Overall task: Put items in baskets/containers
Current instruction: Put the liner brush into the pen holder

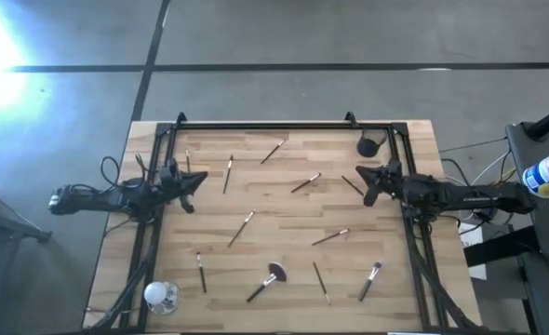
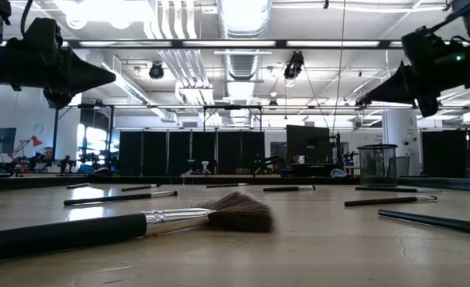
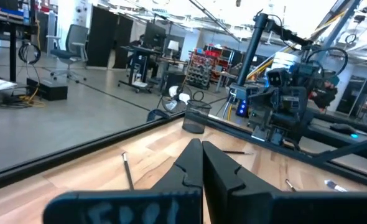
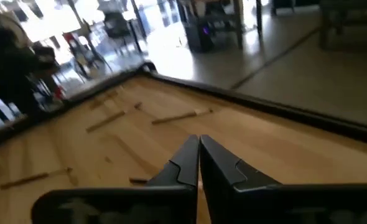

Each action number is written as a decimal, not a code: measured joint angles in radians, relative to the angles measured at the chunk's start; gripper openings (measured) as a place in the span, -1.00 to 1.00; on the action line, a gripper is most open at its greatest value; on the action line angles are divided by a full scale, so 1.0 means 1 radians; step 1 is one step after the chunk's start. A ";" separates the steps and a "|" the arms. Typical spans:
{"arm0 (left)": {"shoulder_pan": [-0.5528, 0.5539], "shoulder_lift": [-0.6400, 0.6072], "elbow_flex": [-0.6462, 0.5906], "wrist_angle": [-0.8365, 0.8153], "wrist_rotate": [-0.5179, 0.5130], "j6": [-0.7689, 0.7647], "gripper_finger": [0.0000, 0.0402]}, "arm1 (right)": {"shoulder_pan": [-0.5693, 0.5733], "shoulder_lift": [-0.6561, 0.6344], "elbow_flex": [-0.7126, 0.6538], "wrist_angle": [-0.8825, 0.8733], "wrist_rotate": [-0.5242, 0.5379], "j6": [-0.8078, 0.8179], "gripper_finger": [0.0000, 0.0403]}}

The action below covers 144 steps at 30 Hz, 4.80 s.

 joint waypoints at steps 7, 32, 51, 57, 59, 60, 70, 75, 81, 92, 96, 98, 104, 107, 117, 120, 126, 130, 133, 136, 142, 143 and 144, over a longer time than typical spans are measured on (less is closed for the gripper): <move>0.000 0.048 0.000 -0.007 0.001 -0.011 -1.00 | 0.000 0.230 0.269 -0.603 -0.043 0.313 -0.70; -0.001 0.116 -0.001 -0.006 0.060 -0.103 -1.00 | -0.149 0.859 0.287 -0.665 -0.380 0.390 -0.50; -0.001 0.256 0.012 -0.034 0.207 -0.253 -0.73 | -0.140 0.846 0.379 -0.595 -0.401 0.145 -0.95; -0.001 0.377 0.026 -0.019 0.309 -0.435 -0.37 | -0.078 0.886 0.520 -0.612 -0.380 -0.021 -0.96; -0.001 0.417 0.031 0.010 0.334 -0.486 -0.29 | -0.037 0.926 0.578 -0.617 -0.352 -0.090 -0.96; -0.001 0.434 0.037 0.016 0.346 -0.499 -0.27 | -0.014 0.951 0.609 -0.615 -0.334 -0.127 -0.96; -0.002 0.627 0.142 0.096 0.418 -0.525 -0.22 | 0.187 1.367 0.914 -0.572 -0.155 -0.514 -0.96; -0.002 0.745 0.213 0.090 0.478 -0.521 -0.22 | 0.217 1.548 1.071 -0.536 -0.129 -0.665 -0.96; -0.013 0.900 0.278 0.101 0.510 -0.486 -0.22 | 0.227 1.652 1.214 -0.544 -0.072 -0.798 -0.96; -0.022 1.152 0.422 0.126 0.531 -0.417 -0.22 | 0.227 1.665 1.332 -0.531 0.001 -0.962 -0.96; -0.022 1.206 0.470 0.123 0.531 -0.378 -0.22 | 0.227 1.665 1.354 -0.531 0.001 -0.994 -0.96; -0.022 1.223 0.486 0.103 0.532 -0.371 -0.22 | 0.229 1.664 1.357 -0.531 0.001 -1.002 -0.96; -0.023 1.245 0.496 0.083 0.543 -0.364 -0.46 | 0.237 1.664 1.358 -0.530 0.001 -1.004 -0.96; -0.026 1.255 0.492 0.067 0.539 -0.363 -0.83 | 0.251 1.664 1.356 -0.508 0.002 -1.003 -0.96; -0.067 1.246 0.363 0.354 0.389 -0.358 -0.96 | 0.282 1.530 1.301 -0.571 0.097 -0.710 -0.70; -0.066 1.256 0.279 0.599 0.333 -0.318 -0.96 | 0.256 1.420 1.154 -0.458 0.062 -0.609 -0.58; -0.055 1.375 0.219 1.023 0.297 -0.149 -0.96 | 0.160 1.227 0.740 0.145 -0.186 -0.505 -0.38; -0.021 1.479 0.255 1.158 0.337 -0.068 -0.96 | 0.077 1.191 0.550 0.574 -0.372 -0.380 -0.29; 0.019 1.549 0.298 1.237 0.400 -0.038 -0.96 | 0.031 1.198 0.475 0.837 -0.456 -0.304 -0.21; 0.057 1.593 0.334 1.295 0.440 -0.028 -0.96 | 0.006 1.209 0.453 0.975 -0.486 -0.257 -0.12; 0.117 1.607 0.400 1.303 0.493 -0.021 -0.96 | -0.011 1.201 0.477 1.039 -0.502 -0.218 -0.01; 0.123 1.606 0.414 1.297 0.511 -0.021 -0.96 | -0.017 1.201 0.489 1.036 -0.502 -0.209 -0.01; 0.127 1.606 0.431 1.292 0.525 -0.018 -0.96 | -0.021 1.201 0.498 1.036 -0.502 -0.207 -0.01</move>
